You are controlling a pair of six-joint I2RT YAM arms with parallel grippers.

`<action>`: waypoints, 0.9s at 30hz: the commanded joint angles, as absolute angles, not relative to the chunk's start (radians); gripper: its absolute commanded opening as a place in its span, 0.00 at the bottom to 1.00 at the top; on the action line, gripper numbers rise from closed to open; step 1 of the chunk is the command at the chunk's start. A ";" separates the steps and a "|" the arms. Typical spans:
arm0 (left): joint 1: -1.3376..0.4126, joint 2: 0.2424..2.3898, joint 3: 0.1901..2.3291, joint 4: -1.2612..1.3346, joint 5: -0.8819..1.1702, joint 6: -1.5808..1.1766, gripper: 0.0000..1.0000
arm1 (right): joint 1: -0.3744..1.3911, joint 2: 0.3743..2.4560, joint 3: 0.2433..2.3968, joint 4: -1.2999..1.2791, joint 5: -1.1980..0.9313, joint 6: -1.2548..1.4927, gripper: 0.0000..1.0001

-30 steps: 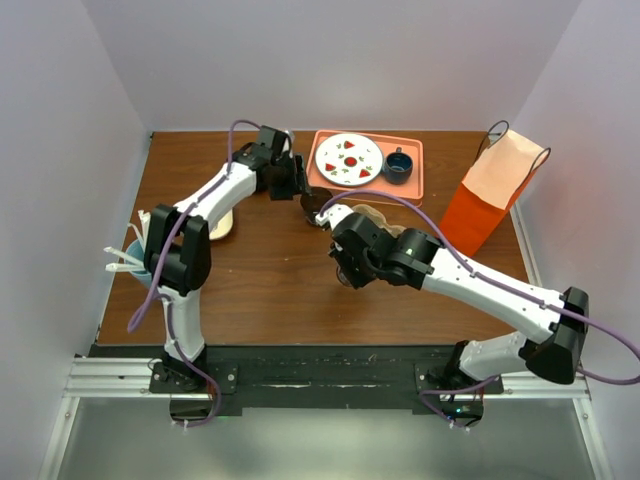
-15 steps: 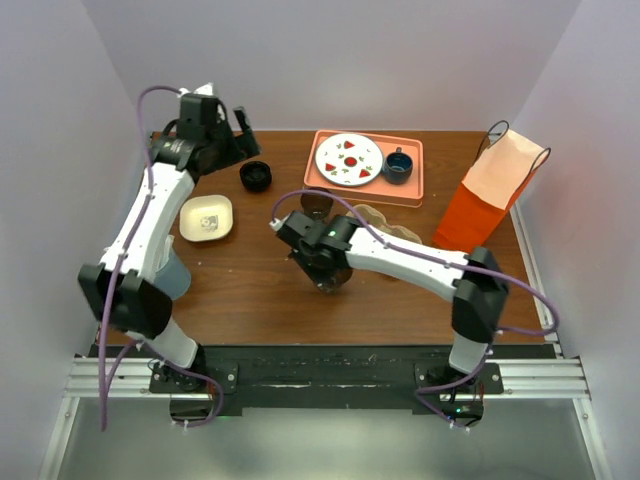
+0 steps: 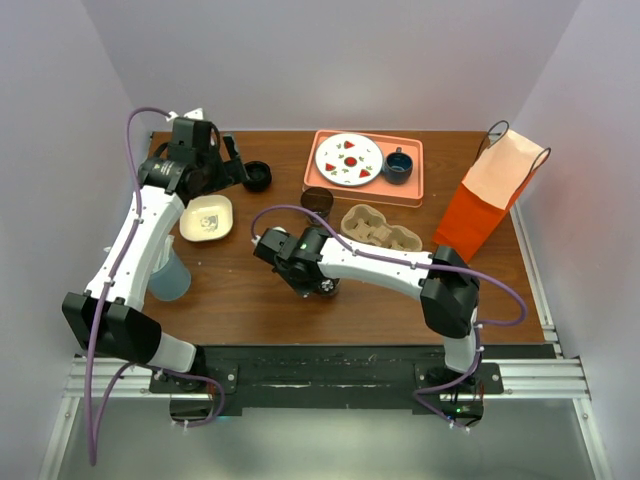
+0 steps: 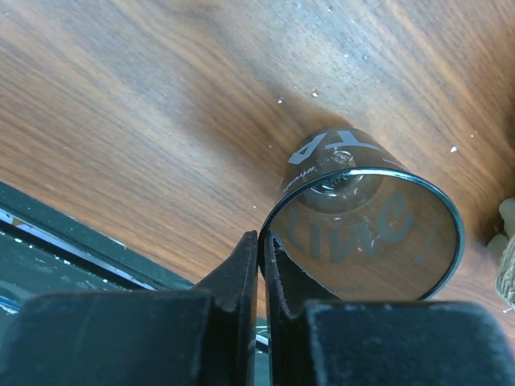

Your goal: Pack the takeout coffee

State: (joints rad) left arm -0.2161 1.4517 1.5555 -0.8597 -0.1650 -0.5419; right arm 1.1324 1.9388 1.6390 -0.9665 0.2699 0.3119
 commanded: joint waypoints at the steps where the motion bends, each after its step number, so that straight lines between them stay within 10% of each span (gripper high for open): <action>1: -0.210 1.434 1.562 -0.844 -0.179 -0.520 1.00 | 1.135 1.924 1.681 -0.994 0.278 0.337 0.13; 27: -0.210 1.560 1.609 -0.651 -0.005 -0.376 0.87 | 1.135 1.715 1.875 -1.152 0.239 0.368 0.36</action>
State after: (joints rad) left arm -0.2161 1.4719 1.5677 -0.7891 -0.0631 -0.4572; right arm 1.1324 1.8858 1.8454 -1.1164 0.2592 0.3553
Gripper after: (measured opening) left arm 0.882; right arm 0.350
